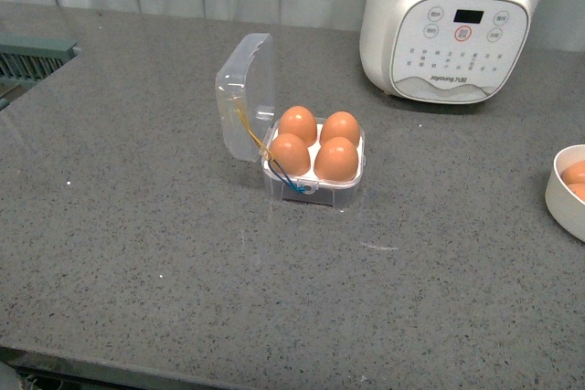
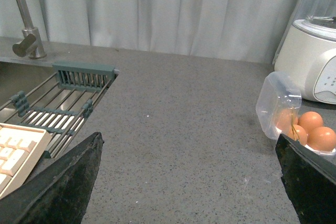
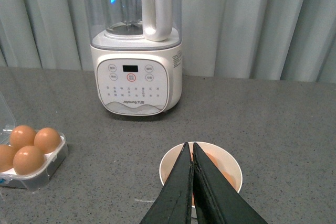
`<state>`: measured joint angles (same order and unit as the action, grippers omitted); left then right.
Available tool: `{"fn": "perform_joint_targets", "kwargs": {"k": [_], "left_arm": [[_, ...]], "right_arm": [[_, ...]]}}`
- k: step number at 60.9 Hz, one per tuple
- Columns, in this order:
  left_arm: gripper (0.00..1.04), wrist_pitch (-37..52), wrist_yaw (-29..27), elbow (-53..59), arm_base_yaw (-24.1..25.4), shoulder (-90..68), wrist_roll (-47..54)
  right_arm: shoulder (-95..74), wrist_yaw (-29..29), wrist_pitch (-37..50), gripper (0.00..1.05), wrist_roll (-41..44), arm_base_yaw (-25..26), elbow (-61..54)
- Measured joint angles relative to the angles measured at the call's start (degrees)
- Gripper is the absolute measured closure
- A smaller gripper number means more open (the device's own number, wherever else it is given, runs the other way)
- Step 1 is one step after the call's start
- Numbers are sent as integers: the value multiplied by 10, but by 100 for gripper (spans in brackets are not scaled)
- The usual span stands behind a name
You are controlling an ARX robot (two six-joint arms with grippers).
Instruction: Put egg into box
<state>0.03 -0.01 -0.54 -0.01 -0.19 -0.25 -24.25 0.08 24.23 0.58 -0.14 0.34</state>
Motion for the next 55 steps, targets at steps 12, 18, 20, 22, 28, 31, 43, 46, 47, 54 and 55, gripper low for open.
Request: {"fn": "perform_joint_targets", "kwargs": {"k": [12, 18, 20, 22, 28, 31, 43, 46, 47, 54, 55], "left_arm": [[7, 0, 0, 0, 0, 0, 0], [7, 0, 0, 0, 0, 0, 0], [7, 0, 0, 0, 0, 0, 0], [7, 0, 0, 0, 0, 0, 0], [7, 0, 0, 0, 0, 0, 0], [7, 0, 0, 0, 0, 0, 0], [7, 0, 0, 0, 0, 0, 0], [7, 0, 0, 0, 0, 0, 0], [7, 0, 0, 0, 0, 0, 0], [7, 0, 0, 0, 0, 0, 0], [7, 0, 0, 0, 0, 0, 0]], "right_arm": [[49, 0, -47, 104, 0, 0, 0], [71, 0, -69, 104, 0, 0, 0], [79, 0, -77, 104, 0, 0, 0], [87, 0, -85, 104, 0, 0, 0], [105, 0, -103, 104, 0, 0, 0], [113, 0, -111, 104, 0, 0, 0], [144, 0, -142, 104, 0, 0, 0], [180, 0, -190, 104, 0, 0, 0], [188, 0, -201, 104, 0, 0, 0], [239, -1, -239, 104, 0, 0, 0], [240, -1, -239, 104, 0, 0, 0]]}}
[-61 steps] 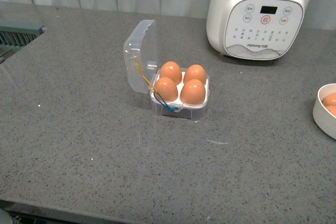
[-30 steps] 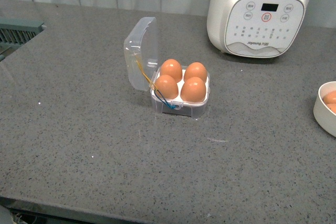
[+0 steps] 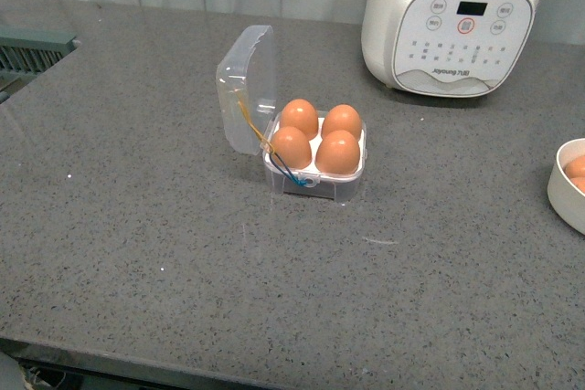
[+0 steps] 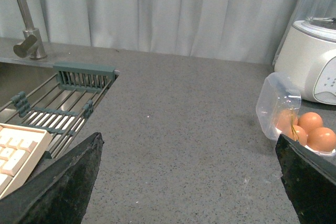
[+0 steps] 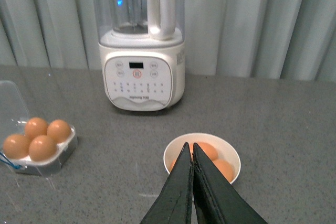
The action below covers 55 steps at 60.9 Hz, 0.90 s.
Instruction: Put egg into box
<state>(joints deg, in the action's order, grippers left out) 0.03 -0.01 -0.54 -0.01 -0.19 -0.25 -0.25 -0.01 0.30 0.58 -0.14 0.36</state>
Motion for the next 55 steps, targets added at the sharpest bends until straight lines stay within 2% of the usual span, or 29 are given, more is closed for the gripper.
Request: {"fn": "perform_joint_targets", "kwargs": {"k": [14, 18, 22, 37, 43, 46, 48, 55], "left_arm": [[7, -2, 3, 0, 0, -2, -3], [7, -40, 35, -20, 0, -48, -33], [7, -7, 29, -25, -14, -117, -48], [7, 245, -16, -55, -50, -441, -94], [7, 321, -31, -84, -64, -560, -120], [7, 363, -36, -110, -76, -640, -138], [7, 375, -40, -121, -81, -670, -147], [7, 407, -47, -161, -97, -763, -173]], "right_arm": [[0, 0, -3, 103, 0, 0, 0], [0, 0, -3, 91, 0, 0, 0], [0, -1, -3, 80, 0, 0, 0], [0, 0, -3, 38, 0, 0, 0], [0, 0, -3, 22, 0, 0, 0], [0, 0, -3, 10, 0, 0, 0], [0, 0, -3, 7, -1, 0, 0], [0, 0, -3, 10, 0, 0, 0]]}}
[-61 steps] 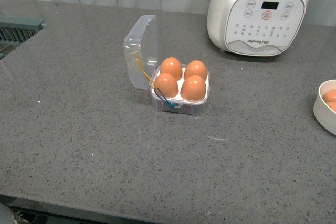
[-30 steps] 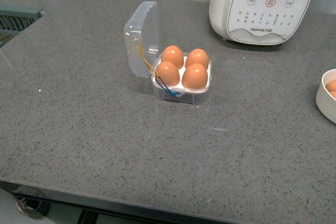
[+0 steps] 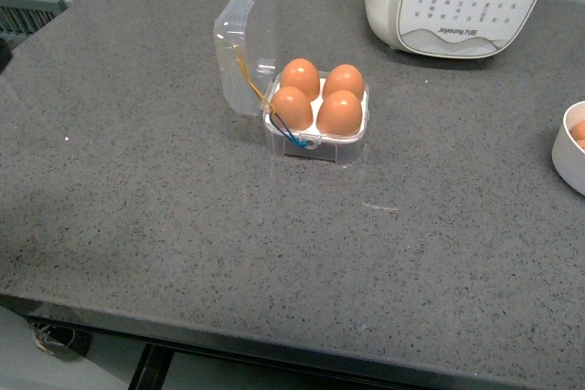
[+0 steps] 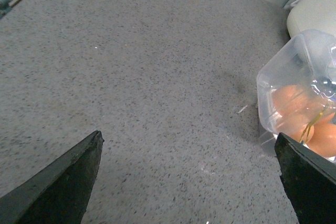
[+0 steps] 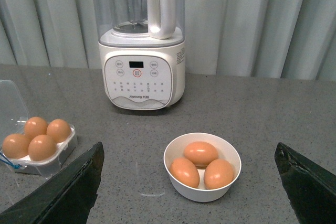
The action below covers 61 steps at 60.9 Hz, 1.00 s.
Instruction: Put egg into box
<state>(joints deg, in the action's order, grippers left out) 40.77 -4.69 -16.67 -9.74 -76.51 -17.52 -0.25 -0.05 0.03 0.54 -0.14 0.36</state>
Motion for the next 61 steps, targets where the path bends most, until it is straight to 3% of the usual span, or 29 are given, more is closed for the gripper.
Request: {"fn": "perform_joint_targets", "kwargs": {"k": [22, 45, 61], "left_arm": [[7, 70, -16, -123, -21, -209, -21], [7, 105, -28, -204, -56, -325, -38], [7, 113, 42, -172, -147, -269, -28]], "right_arm": [[0, 0, 0, 9, 0, 0, 0], [0, 0, 0, 9, 0, 0, 0], [0, 0, 0, 9, 0, 0, 0]]}}
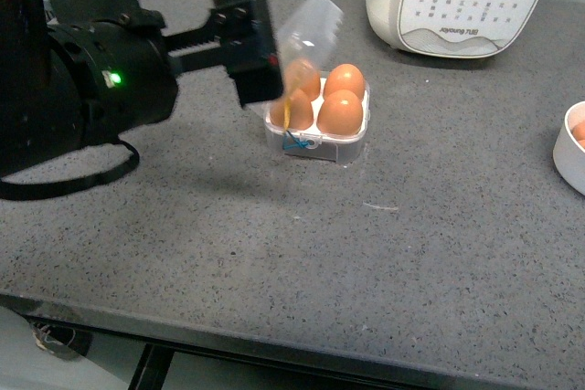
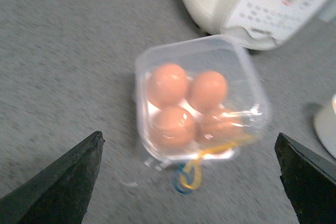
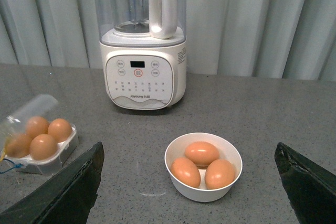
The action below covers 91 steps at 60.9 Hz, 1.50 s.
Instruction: Put egg into box
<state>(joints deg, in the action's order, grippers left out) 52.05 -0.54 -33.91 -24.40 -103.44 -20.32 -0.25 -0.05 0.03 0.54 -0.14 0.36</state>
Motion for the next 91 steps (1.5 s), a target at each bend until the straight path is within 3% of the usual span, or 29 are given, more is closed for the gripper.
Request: {"fn": "perform_joint_targets", "kwargs": {"k": [9, 36, 46, 56, 60, 66, 77, 91], "left_arm": [[7, -18, -10, 42, 17, 38, -21], [7, -169, 55, 137, 206, 267, -22], [7, -278, 103, 190, 287, 398, -13], [35, -61, 65, 315, 305, 522, 137], [46, -68, 61, 320, 298, 560, 163], [64, -108, 9, 327, 260, 606, 183], [98, -179, 5, 334, 245, 686, 193], [101, -258, 5, 334, 244, 770, 198]], "right_arm": [[0, 1, 0, 9, 0, 0, 0], [0, 0, 0, 9, 0, 0, 0], [0, 0, 0, 9, 0, 0, 0], [0, 0, 0, 9, 0, 0, 0], [0, 0, 0, 9, 0, 0, 0], [0, 0, 0, 9, 0, 0, 0], [0, 0, 0, 9, 0, 0, 0], [0, 0, 0, 9, 0, 0, 0]]}}
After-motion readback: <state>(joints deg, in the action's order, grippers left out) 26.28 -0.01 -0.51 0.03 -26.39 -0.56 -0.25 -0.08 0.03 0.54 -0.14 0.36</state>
